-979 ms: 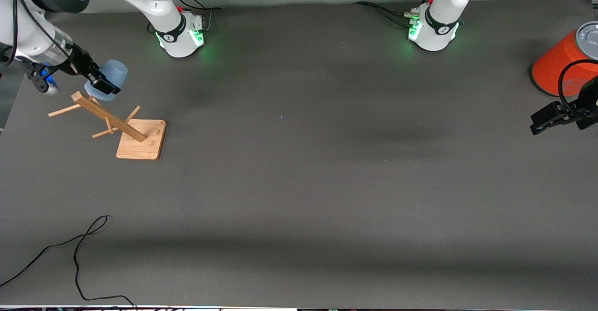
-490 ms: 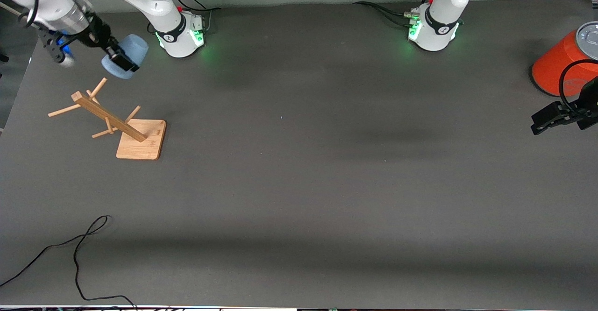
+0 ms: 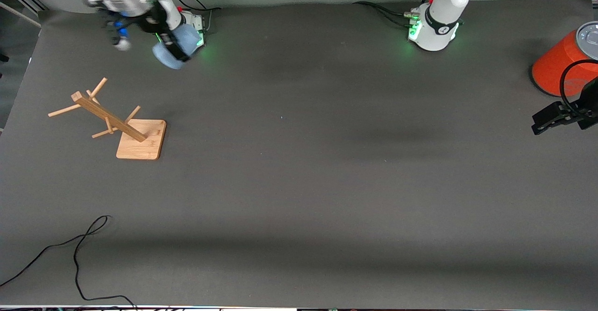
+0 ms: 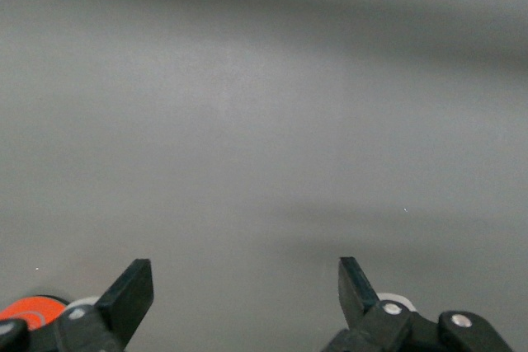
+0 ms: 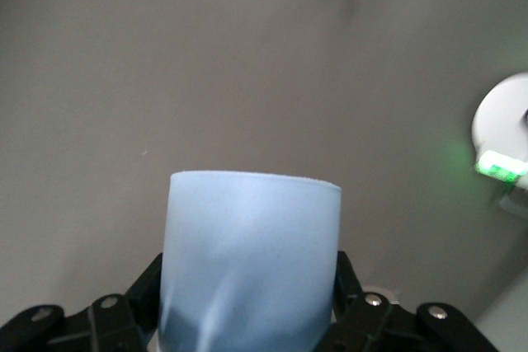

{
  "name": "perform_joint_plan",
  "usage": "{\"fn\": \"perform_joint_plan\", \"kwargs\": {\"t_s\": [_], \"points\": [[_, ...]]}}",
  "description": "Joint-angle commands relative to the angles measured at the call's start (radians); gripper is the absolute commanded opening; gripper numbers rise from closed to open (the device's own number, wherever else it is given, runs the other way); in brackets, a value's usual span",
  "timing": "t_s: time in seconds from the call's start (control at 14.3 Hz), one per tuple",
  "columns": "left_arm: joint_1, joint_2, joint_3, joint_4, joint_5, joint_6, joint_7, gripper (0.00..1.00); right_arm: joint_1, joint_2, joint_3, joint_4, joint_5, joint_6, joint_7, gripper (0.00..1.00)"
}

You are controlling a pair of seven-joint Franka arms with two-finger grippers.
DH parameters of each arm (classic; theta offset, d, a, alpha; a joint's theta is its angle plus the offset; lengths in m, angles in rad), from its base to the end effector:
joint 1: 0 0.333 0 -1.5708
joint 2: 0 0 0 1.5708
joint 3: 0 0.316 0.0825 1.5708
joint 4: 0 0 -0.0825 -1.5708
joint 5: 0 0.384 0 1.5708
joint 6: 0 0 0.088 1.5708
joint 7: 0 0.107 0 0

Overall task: Rotate and upright cup with both arms
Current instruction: 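Carry the blue cup to mid-table and lower it with the right gripper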

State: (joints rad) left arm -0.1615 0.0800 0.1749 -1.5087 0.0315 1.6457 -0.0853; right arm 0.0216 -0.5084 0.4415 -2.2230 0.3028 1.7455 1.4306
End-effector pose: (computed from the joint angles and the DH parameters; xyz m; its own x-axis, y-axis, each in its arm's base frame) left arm 0.5865 0.0068 0.6160 0.9936 0.0947 0.0618 0.0973 -0.9944 -0.0403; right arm 0.3477 0.2324 0.5481 0.4764 -0.8748 -0.0883 -0.8784 -0.4778 -0.0050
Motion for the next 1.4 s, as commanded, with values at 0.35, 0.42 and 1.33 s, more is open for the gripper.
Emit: {"fn": "perform_joint_plan", "kwargs": {"t_s": [0.35,0.42,1.33], "points": [[-0.001,0.004,0.003,0.013,0.010,-0.014,-0.007,1.00,0.030,0.661,0.310,0.438,-0.271,0.187,0.635,0.36],[-0.001,0.004,0.003,0.013,0.010,-0.014,-0.007,1.00,0.090,0.754,0.310,0.491,-0.369,0.192,0.734,0.36],[0.000,0.006,0.003,0.013,0.010,-0.012,-0.007,1.00,0.621,1.362,0.054,0.917,-0.841,0.198,1.251,0.36]]}}
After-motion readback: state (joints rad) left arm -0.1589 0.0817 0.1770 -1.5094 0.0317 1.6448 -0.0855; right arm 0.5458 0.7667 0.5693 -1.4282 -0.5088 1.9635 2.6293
